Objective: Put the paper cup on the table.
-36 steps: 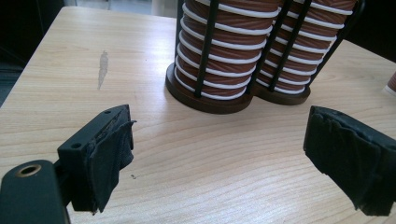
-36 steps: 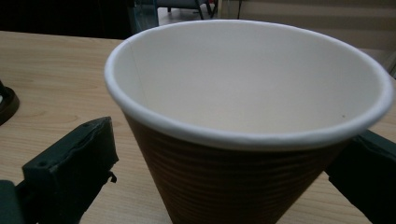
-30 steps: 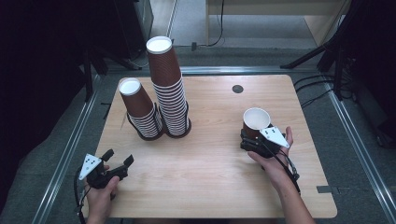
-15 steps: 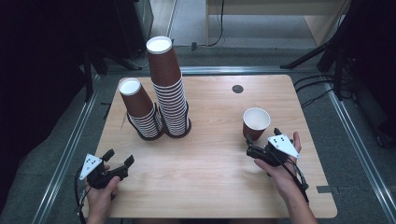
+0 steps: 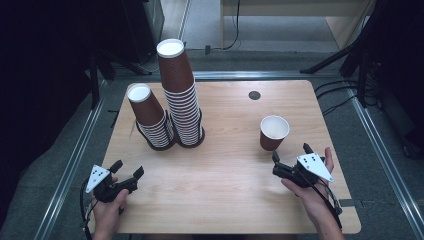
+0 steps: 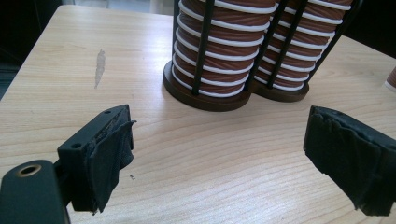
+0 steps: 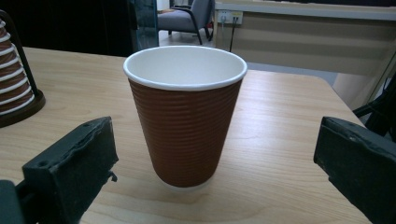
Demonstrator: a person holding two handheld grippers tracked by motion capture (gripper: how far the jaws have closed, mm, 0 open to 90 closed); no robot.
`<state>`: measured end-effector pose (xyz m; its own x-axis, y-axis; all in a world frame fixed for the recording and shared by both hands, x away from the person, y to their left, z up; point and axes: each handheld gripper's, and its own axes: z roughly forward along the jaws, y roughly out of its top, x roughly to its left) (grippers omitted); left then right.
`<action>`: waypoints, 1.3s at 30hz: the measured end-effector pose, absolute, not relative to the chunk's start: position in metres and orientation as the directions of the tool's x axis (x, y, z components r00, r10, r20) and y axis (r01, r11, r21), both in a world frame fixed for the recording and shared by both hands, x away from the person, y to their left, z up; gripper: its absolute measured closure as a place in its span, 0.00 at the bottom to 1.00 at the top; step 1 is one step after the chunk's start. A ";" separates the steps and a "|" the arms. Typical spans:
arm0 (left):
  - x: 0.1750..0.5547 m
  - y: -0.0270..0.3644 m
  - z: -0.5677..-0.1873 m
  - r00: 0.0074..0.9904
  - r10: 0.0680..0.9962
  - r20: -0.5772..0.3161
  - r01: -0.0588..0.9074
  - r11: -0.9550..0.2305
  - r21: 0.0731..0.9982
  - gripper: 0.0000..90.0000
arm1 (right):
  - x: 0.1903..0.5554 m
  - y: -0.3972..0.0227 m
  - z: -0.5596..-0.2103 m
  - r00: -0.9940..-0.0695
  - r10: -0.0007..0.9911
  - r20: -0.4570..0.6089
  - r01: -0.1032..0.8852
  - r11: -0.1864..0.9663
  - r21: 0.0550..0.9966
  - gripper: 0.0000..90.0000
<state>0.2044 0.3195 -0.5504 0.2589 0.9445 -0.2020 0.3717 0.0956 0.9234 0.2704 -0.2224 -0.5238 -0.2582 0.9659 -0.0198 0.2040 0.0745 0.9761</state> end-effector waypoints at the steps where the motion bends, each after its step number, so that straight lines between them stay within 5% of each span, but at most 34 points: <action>1: 0.204 0.319 -0.550 0.259 0.945 -0.201 0.372 0.094 0.923 0.09 | 0.269 -0.224 -0.524 -0.256 0.966 -0.024 0.201 0.077 0.977 0.00; 39: 0.204 0.319 -0.551 0.252 0.946 -0.203 0.368 0.100 0.925 0.09 | 0.223 -0.305 -0.538 -0.125 0.992 0.007 0.202 0.019 0.979 0.00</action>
<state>0.2036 0.3194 -0.5508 0.2523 0.9462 -0.2025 0.3678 0.0998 0.9245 0.2235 -0.3047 -0.5381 -0.1250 0.9921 0.0067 0.2019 0.0188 0.9792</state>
